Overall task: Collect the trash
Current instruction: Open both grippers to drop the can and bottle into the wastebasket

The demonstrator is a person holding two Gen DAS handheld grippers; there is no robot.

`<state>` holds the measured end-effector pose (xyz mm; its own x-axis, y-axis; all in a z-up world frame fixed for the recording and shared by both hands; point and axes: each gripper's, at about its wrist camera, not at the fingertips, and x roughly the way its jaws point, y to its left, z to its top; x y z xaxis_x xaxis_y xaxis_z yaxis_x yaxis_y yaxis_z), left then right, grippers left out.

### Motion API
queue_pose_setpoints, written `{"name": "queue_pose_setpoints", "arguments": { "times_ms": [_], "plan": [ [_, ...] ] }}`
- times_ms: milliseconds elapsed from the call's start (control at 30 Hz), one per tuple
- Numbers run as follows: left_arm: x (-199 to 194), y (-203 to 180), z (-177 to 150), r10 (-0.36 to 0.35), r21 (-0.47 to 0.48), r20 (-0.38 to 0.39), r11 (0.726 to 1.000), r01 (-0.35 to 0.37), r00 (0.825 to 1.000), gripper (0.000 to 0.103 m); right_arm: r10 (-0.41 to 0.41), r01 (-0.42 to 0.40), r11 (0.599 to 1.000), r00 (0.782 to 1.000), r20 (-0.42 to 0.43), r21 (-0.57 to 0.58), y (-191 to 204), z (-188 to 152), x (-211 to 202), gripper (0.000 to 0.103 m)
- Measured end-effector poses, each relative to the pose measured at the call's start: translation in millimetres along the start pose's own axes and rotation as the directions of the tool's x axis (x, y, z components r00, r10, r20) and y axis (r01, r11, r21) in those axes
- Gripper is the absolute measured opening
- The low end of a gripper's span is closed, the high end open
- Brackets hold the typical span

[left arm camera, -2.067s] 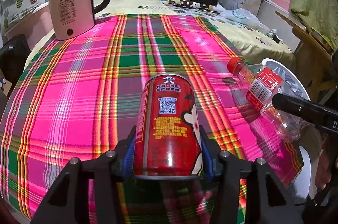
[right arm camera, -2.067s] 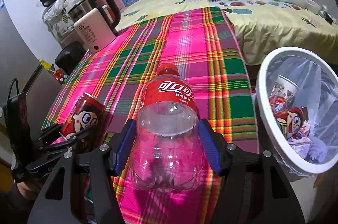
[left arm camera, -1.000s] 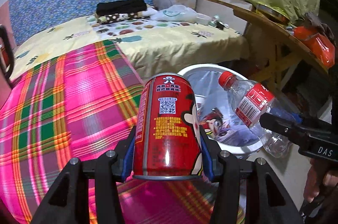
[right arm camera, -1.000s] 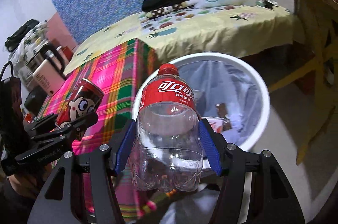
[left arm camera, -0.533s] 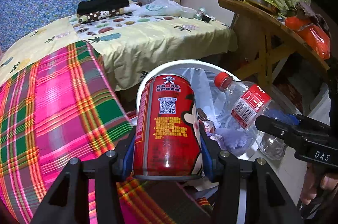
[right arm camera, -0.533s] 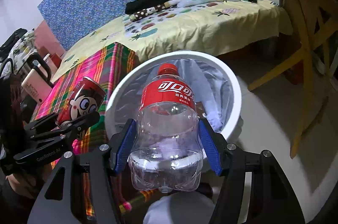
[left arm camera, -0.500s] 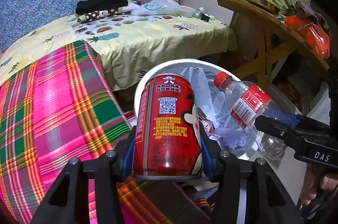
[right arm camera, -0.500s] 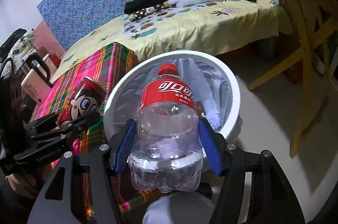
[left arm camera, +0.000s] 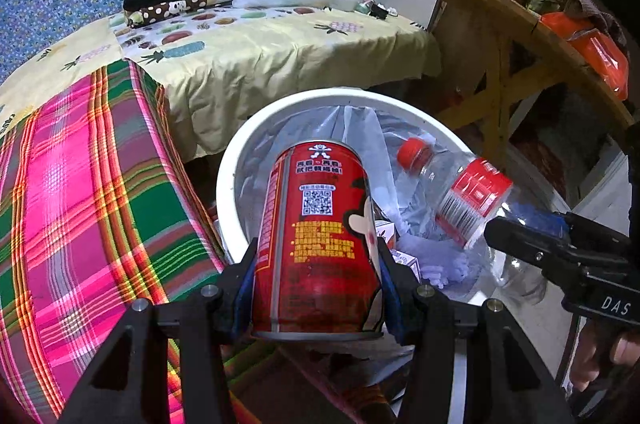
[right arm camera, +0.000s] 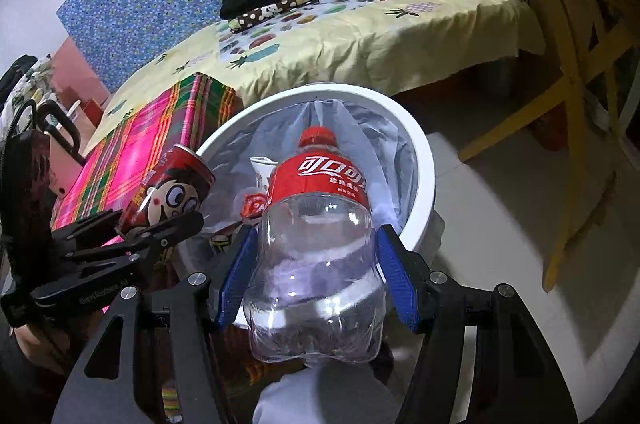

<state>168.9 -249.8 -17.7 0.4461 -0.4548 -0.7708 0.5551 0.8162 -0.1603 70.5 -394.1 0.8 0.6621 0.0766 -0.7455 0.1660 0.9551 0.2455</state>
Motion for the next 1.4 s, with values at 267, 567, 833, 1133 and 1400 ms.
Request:
{"name": "queue_pose_setpoints", "arguments": {
  "times_ms": [267, 567, 833, 1133, 1400],
  "plan": [
    [-5, -4, 2, 0.010, 0.021, 0.032, 1.000, -0.010, 0.999, 0.059, 0.003, -0.003, 1.000, 1.000, 0.018, -0.003, 1, 2, -1, 0.063],
    [-14, 3, 3, -0.007, -0.002, 0.050, 1.000, 0.007, 0.999, 0.060, 0.006, -0.005, 1.000, 0.998, 0.061, -0.007, 1, 6, -9, 0.063],
    [-23, 6, -5, -0.020, -0.019, 0.046, 1.000, 0.021, 0.999, 0.060, 0.030, -0.031, 1.000, 0.997, 0.071, 0.001, 0, 0, -14, 0.060],
    [-29, 13, -10, 0.001, -0.043, 0.041, 0.999, 0.001, 0.999, 0.060, 0.015, -0.010, 0.997, 0.997, 0.071, -0.078, 16, -3, -8, 0.055],
    [-30, 18, -12, 0.011, -0.052, 0.044, 0.999, -0.009, 0.999, 0.060, 0.028, -0.022, 0.990, 0.999, 0.047, -0.136, 30, -13, -4, 0.053]
  ]
}}
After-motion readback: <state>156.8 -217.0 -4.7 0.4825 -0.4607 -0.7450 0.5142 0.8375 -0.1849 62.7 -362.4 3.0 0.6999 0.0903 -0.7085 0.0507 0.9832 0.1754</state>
